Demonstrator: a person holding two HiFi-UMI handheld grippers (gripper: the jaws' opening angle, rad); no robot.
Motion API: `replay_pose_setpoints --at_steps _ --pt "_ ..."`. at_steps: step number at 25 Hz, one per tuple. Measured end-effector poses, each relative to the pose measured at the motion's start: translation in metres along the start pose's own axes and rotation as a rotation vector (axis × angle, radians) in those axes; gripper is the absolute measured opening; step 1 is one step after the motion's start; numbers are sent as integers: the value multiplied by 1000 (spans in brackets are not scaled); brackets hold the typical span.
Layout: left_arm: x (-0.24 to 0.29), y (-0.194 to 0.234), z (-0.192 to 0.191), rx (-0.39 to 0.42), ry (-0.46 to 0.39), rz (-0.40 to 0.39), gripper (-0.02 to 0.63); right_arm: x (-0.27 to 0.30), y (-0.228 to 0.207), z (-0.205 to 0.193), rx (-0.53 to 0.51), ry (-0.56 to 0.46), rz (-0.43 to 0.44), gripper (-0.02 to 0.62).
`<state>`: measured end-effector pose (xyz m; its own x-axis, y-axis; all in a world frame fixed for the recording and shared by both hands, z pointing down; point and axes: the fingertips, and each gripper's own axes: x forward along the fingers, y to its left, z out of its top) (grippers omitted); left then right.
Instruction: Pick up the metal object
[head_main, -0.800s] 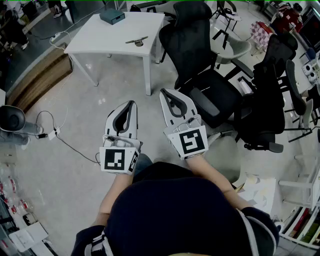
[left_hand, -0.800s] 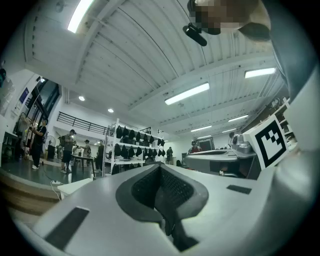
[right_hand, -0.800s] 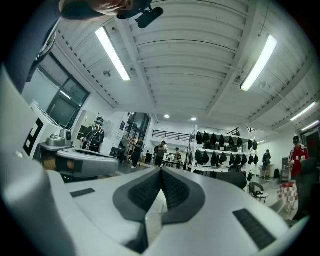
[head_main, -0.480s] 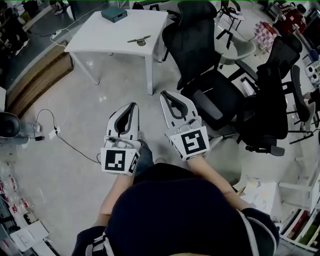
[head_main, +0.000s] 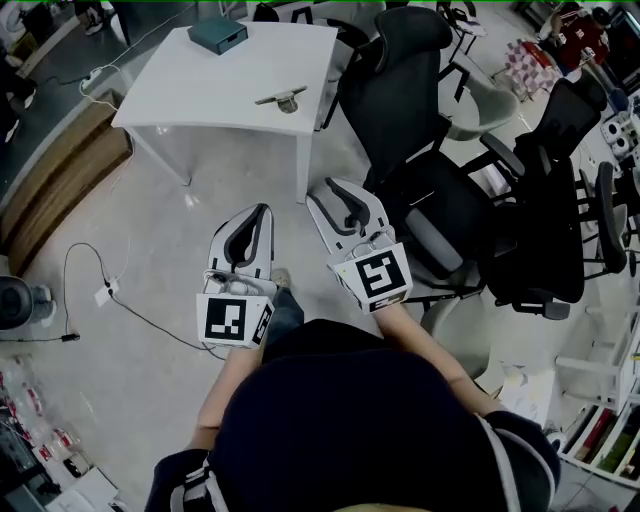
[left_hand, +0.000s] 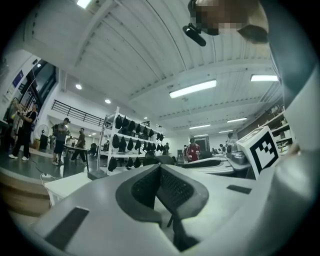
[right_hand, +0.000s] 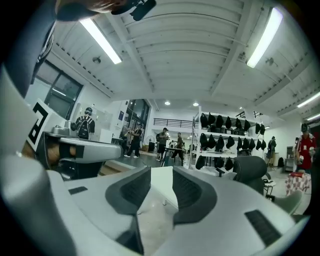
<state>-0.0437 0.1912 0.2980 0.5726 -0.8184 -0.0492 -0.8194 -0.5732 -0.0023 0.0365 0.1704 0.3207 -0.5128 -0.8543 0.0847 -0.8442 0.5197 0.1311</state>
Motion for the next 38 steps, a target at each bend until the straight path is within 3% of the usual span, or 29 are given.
replay_pose_setpoints --at_steps 11,19,27,38 --pt "95 132 -9 -15 4 -114 25 149 -28 0 6 57 -111 142" --pt "121 162 -31 -70 33 -145 25 187 -40 -21 9 118 -140 143" --pt "156 193 -42 -104 41 -132 25 236 -70 -39 -60 160 -131 141" --pt "285 239 -73 -93 81 -147 25 343 -157 -108 -165 297 -52 141"
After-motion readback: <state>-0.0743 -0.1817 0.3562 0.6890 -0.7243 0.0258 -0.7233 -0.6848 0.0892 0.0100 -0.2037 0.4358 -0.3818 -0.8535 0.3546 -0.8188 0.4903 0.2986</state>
